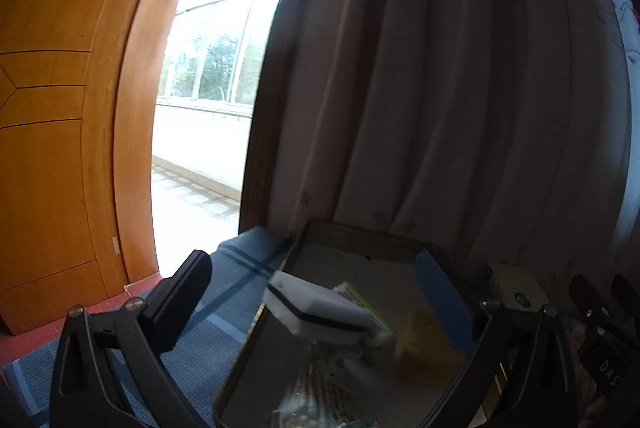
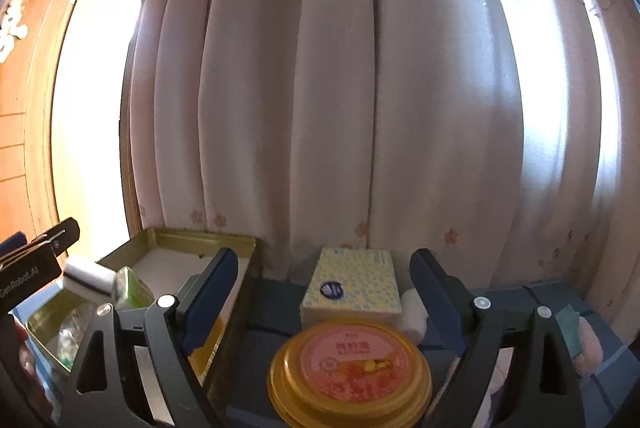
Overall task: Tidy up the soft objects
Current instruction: 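Release the foam block and sponge into the tray and withdraw both tools, then grasp the white pink-trimmed towel roll with the left tool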
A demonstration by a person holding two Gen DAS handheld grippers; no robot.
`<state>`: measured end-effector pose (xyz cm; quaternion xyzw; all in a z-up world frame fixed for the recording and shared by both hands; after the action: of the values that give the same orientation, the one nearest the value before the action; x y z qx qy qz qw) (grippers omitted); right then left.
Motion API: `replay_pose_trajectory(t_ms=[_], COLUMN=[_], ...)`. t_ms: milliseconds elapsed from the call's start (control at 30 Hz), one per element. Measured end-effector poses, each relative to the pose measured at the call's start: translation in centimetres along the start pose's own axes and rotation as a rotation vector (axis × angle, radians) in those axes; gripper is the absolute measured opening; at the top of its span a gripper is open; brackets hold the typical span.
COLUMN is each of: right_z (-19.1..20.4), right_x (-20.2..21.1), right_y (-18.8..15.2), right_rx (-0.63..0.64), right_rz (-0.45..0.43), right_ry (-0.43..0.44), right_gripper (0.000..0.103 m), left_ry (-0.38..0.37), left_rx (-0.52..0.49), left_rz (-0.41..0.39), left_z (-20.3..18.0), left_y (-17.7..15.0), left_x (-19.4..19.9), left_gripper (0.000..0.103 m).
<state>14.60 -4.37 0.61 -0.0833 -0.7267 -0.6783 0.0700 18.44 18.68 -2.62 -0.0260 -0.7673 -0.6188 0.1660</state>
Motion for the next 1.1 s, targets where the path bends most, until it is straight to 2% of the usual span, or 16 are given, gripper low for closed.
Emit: replay_pose_trajectory(t_ms=[233,633,733,833,1033,1100], right_z=[-1.5,-8.2,-9.9,-12.2,-17.5,-19.1], right_x=[0.5,2.1,2.8,3.7,5.1,5.1], right_y=[-1.1,-1.8,-1.8,-2.0,-2.4,-2.6], right_rx=[0.037,-0.025,-0.026,-0.038,-0.082,-0.091], right_rz=[0.036,0.038,0.03,0.029,0.028,0.03], right_ry=[-0.025,-0.12,-0.149,-0.185,-0.276,-0.303], right_gripper=[0.09,0.09,0.09,0.09,0.089,0.089], left_ry=[0.021,-0.103,-0.154,-0.197,-0.224,-0.253], left_rx=[-0.115,-0.208,-0.237,-0.257,-0.278,-0.294], left_rz=[-0.03,-0.005,-0.001,0.006,0.012,0.009], left_z=[-2.4,-8.3,-10.5,-12.3,-14.6,-15.8], left_y=[-0.2,-2.4,-3.1,-3.7,-4.2,-4.4], left_x=[1.1,4.8,5.9,6.8,7.3,7.8], left_gripper=[0.103,0.103,0.103,0.103,0.103,0.103])
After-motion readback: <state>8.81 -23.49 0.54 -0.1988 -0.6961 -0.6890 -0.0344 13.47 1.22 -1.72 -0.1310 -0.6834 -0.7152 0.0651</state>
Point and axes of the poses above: each gripper's, at about its wrist camera, not at the fingertips, and x roughly against the way its jaws point, z to its left, y to its top, the point moved 10 cm from there along -x, roughly the way its jaws point, and after that the axes turned 5 degrees about y, right-handed, at the moved point
